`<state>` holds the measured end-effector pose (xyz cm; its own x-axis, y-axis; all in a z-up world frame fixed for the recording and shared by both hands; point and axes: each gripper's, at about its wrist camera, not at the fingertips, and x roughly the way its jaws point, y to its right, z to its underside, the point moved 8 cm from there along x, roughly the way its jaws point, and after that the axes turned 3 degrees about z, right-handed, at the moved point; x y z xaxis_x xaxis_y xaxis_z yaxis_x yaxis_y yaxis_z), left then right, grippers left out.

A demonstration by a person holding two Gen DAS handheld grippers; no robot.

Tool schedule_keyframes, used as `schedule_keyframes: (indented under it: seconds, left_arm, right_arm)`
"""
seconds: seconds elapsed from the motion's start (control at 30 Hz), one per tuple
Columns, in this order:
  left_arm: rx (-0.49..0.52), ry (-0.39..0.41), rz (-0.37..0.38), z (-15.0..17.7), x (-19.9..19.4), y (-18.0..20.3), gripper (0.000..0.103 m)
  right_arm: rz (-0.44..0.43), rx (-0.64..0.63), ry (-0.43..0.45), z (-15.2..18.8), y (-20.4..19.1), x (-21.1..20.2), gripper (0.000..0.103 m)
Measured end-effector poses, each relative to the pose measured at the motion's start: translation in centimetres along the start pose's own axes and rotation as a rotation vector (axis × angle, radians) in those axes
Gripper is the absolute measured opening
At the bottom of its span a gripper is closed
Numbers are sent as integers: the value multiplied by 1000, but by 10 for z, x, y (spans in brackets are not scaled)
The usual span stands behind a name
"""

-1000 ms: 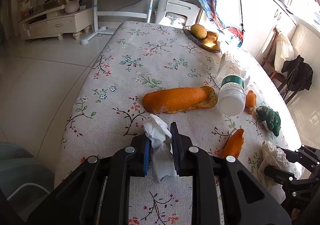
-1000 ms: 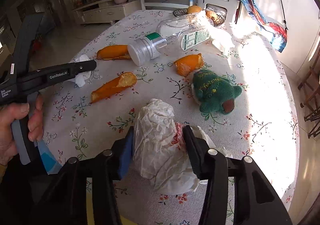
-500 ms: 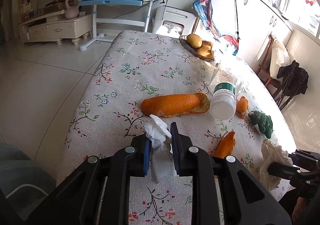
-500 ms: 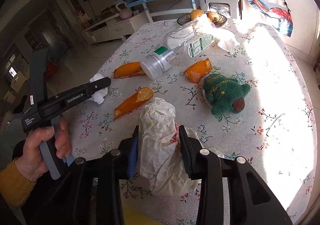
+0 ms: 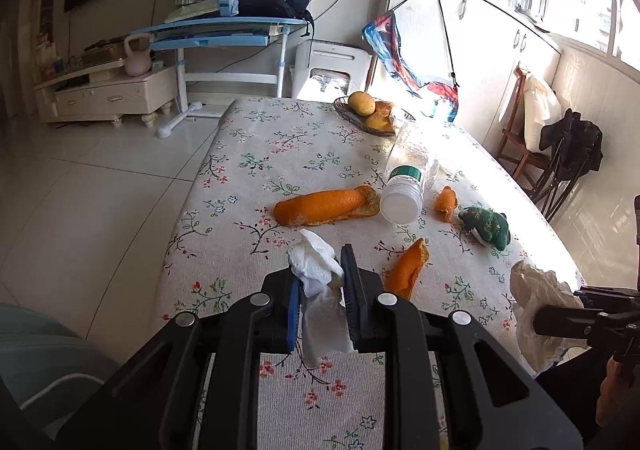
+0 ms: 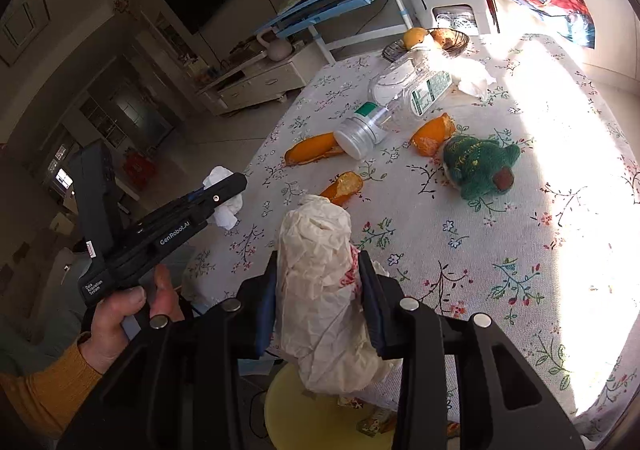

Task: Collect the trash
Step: 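Carry the tissue with the left tool while the right tool drops the paper into the yellow basin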

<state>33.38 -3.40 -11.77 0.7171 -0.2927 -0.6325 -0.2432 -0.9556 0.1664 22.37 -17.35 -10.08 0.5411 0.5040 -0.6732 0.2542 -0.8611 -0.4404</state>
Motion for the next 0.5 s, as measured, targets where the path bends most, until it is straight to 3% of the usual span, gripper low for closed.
schedule_keyframes:
  seconds: [0.5]
  left_arm:
    - [-23, 0, 20, 29, -31, 8, 18]
  right_arm:
    - [-62, -22, -55, 46, -34, -2, 38]
